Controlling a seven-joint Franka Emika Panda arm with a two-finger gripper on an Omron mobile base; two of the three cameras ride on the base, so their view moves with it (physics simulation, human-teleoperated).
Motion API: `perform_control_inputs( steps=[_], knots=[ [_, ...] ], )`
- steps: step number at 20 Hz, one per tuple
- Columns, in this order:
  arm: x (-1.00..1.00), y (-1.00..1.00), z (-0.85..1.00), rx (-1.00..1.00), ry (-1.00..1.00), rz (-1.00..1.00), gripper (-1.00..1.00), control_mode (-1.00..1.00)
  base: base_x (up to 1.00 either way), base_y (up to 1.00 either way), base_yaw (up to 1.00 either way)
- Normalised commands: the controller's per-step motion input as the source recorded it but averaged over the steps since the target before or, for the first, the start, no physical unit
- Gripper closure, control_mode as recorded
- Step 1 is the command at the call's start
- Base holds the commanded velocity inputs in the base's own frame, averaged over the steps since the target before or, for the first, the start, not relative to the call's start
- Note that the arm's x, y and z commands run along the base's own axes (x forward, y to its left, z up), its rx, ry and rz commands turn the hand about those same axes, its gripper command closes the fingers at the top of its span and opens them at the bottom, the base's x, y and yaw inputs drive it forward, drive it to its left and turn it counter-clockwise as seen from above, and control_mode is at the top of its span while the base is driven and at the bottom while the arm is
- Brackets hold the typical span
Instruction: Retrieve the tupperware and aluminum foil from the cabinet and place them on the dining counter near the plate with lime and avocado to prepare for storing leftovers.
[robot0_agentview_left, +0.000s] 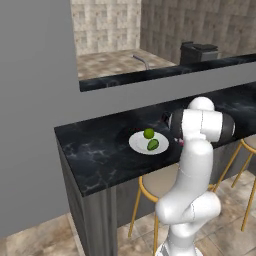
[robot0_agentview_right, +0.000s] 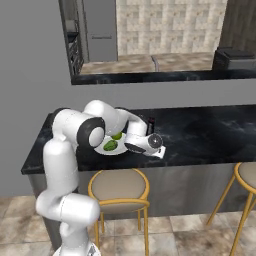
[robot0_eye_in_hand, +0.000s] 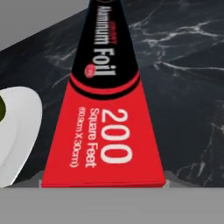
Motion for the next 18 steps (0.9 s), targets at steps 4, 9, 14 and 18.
perform_control_inputs(
  steps=[4, 9, 14, 18],
  knots=[
    [-0.06, 0.0, 0.37, 0.0, 0.0, 0.0, -1.0, -1.0, 0.0, 0.0, 0.0],
    [-0.34, 0.05, 0.77, -0.03, 0.0, 0.0, -1.0, -1.0, 0.0, 0.0, 0.0],
    [-0.57, 0.11, 1.0, -0.06, -0.02, -0.01, -1.0, -1.0, 0.0, 0.0, 0.0],
    [-0.81, 0.08, 1.0, -0.04, 0.0, 0.0, -1.0, -1.0, 0.0, 0.0, 0.0]
  ],
)
